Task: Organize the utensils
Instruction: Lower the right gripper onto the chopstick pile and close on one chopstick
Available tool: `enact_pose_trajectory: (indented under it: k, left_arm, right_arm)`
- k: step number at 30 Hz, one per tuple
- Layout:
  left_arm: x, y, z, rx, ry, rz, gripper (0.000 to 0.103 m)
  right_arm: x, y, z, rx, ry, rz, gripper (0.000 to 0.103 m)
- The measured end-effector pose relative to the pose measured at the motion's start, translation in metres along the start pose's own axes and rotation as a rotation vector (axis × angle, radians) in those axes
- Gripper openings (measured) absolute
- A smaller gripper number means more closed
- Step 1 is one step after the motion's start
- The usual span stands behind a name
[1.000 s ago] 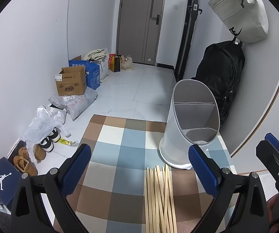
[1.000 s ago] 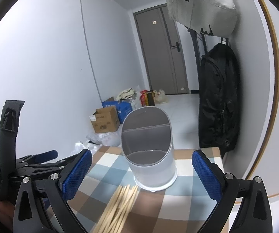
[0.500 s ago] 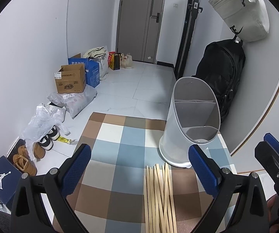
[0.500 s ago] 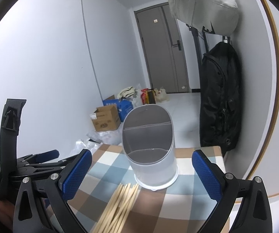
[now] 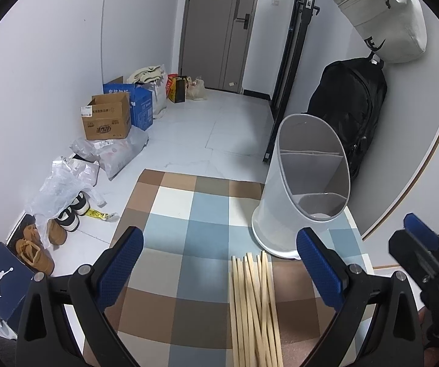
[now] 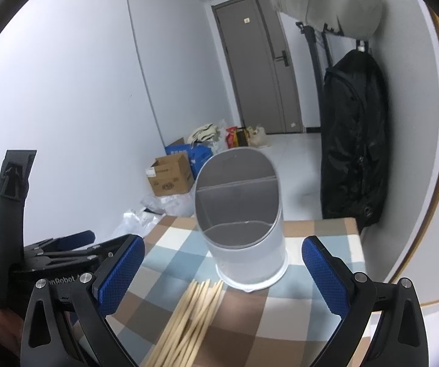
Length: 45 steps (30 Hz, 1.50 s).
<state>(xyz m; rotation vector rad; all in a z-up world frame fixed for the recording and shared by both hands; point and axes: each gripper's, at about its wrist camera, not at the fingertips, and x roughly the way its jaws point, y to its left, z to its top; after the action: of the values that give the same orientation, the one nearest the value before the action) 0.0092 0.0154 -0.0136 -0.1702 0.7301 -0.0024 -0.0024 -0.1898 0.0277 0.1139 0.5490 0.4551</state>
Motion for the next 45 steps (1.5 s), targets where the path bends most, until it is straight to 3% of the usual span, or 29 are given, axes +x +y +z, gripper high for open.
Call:
enact_pose_trajectory:
  k: [4,15,19,21,29,36,45]
  left_arm:
    - [0.006,0.011,-0.001,-0.01,0.031,-0.001,0.098]
    - [0.024,0.056,0.004,-0.152,0.117,0.033,0.098]
    - [0.029,0.065,0.005,-0.191,0.136,0.026,0.098]
    - [0.031,0.069,0.006,-0.202,0.141,0.019,0.098]
    - [0.035,0.082,0.008,-0.241,0.164,-0.002,0.098]
    - [0.032,0.086,0.01,-0.245,0.155,-0.003,0.098]
    - [0.03,0.087,0.01,-0.24,0.152,-0.005,0.098]
  right_arm:
    - [0.014,-0.001,-0.008,-0.003,0.065,0.014,0.098]
    - [0.086,-0.004,-0.045,0.108,0.416,0.077,0.063]
    - [0.108,0.002,-0.057,0.126,0.506,0.075,0.055]
    - [0.118,0.006,-0.06,0.123,0.538,0.063,0.046]
    - [0.15,0.018,-0.06,0.147,0.611,-0.007,0.033]
    - [0.163,0.021,-0.057,0.116,0.637,-0.117,0.008]
    - [0.143,0.016,-0.051,0.128,0.579,-0.115,0.004]
